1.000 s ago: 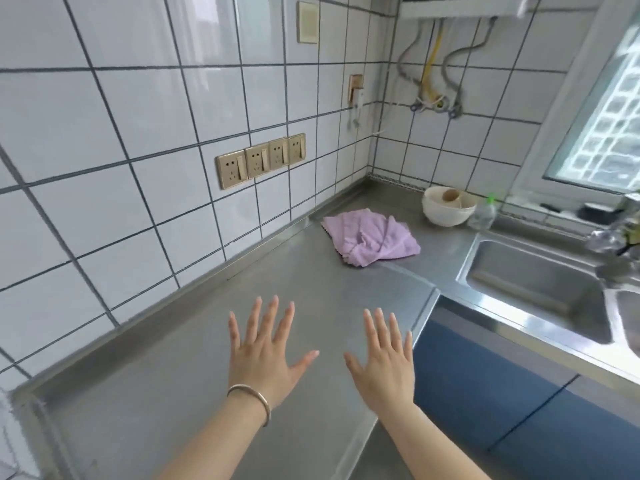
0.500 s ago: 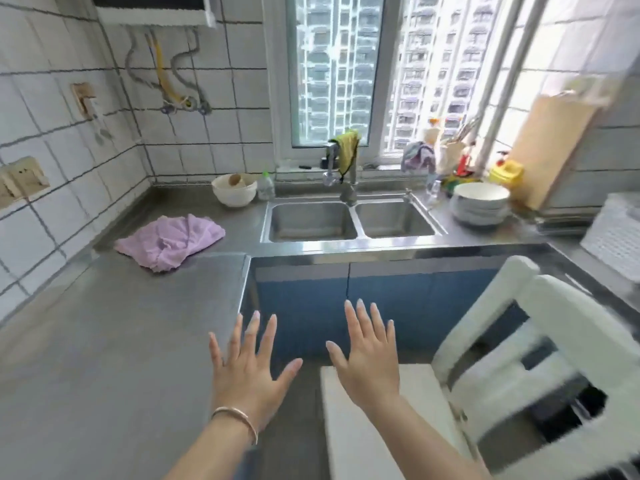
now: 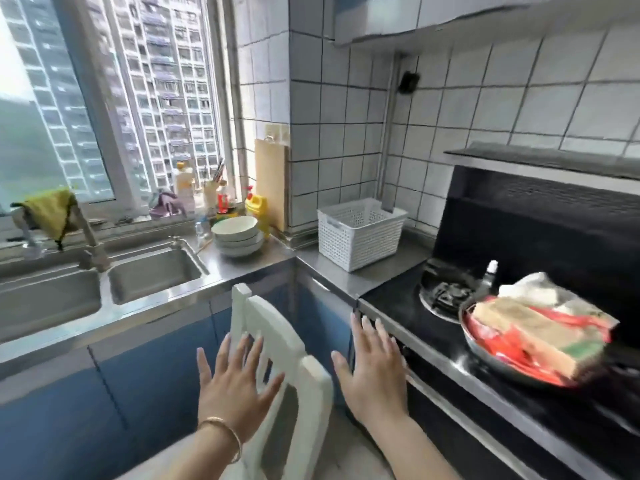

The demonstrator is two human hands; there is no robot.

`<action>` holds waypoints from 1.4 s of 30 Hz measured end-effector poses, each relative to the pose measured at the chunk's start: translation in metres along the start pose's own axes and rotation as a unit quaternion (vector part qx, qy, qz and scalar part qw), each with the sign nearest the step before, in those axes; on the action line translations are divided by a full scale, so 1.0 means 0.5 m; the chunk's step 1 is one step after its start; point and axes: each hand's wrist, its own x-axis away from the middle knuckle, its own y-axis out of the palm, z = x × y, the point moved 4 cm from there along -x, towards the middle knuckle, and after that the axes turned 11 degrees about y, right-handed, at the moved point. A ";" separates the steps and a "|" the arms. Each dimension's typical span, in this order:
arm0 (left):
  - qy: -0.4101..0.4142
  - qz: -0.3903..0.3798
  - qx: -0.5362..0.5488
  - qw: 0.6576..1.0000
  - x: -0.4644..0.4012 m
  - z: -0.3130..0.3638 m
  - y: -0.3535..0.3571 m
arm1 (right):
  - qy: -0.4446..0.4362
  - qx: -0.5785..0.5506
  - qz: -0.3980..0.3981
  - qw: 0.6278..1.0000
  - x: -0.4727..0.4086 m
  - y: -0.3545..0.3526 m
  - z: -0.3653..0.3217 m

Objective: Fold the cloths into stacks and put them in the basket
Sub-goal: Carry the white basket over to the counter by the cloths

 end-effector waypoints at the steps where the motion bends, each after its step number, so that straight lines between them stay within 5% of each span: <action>1: 0.007 0.027 -0.009 1.000 -0.052 0.052 -0.003 | 0.006 0.008 0.011 1.000 -0.045 -0.026 0.051; 10: 0.078 0.062 -0.016 0.995 -0.383 0.314 0.018 | 0.027 0.006 -0.071 0.997 -0.331 -0.027 0.236; 17: 0.071 0.027 -0.004 0.997 -0.667 0.300 0.070 | 0.061 0.013 -0.120 0.991 -0.585 0.048 0.261; 26: 0.082 0.055 -0.019 0.995 -1.090 0.310 0.089 | 0.051 -0.052 -0.057 0.996 -1.056 0.080 0.228; 35: -0.027 0.007 -0.029 0.999 -1.400 0.268 0.204 | 0.041 0.006 -0.063 0.997 -1.505 0.188 0.350; 39: -0.144 -0.041 0.059 0.987 -1.466 0.215 0.268 | 0.056 0.056 -0.042 0.996 -1.634 0.235 0.408; 42: -0.243 -0.033 0.206 0.947 -1.495 0.188 0.316 | 0.043 0.097 -0.007 0.994 -1.702 0.269 0.444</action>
